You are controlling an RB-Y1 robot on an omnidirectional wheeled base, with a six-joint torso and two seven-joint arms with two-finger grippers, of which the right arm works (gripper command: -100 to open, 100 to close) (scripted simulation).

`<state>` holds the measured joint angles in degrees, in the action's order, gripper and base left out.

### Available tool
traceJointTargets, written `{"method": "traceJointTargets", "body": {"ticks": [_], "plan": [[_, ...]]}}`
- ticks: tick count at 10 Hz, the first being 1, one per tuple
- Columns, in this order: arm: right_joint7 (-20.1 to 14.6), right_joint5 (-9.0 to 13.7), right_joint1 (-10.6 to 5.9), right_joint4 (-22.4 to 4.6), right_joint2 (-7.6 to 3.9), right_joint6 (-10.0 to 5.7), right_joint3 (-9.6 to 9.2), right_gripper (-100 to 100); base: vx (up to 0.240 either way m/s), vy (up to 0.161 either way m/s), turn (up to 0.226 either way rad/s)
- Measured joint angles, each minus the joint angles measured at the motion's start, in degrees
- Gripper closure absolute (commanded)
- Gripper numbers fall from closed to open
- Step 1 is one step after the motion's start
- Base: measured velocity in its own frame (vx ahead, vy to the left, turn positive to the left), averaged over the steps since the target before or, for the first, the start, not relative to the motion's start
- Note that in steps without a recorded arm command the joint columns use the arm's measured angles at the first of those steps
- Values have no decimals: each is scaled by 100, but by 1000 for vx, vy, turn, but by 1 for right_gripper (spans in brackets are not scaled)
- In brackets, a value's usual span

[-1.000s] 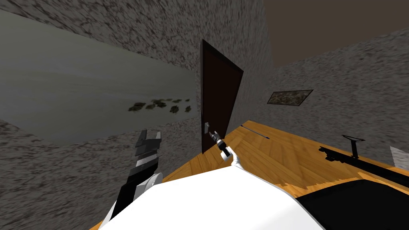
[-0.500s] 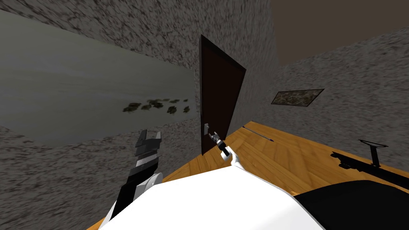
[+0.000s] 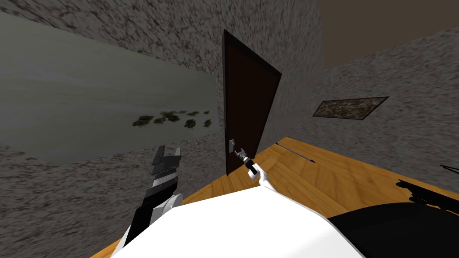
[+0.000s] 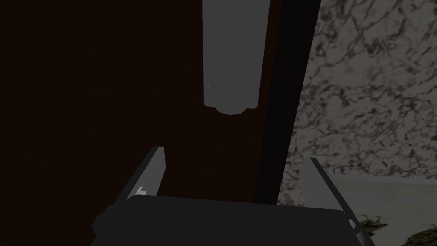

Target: Pull the door open

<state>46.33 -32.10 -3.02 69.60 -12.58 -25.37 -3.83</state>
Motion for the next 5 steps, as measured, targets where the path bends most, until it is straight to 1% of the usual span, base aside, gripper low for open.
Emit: {"method": "traceJointTargets", "body": {"ticks": [1,2,3,4,5], "plan": [[29,32,-41,-71,-17,-3,85,-100,31,14,175],[59,73,-120,-199,-39,-29,187,-100,32,18,176],[122,110,-176,-329,-24,-67,303,-100,32,14,195],[174,140,-199,-368,-17,-51,395,-100,40,9,167],[253,177,-274,-510,12,-64,523,-100,51,13,235]]}}
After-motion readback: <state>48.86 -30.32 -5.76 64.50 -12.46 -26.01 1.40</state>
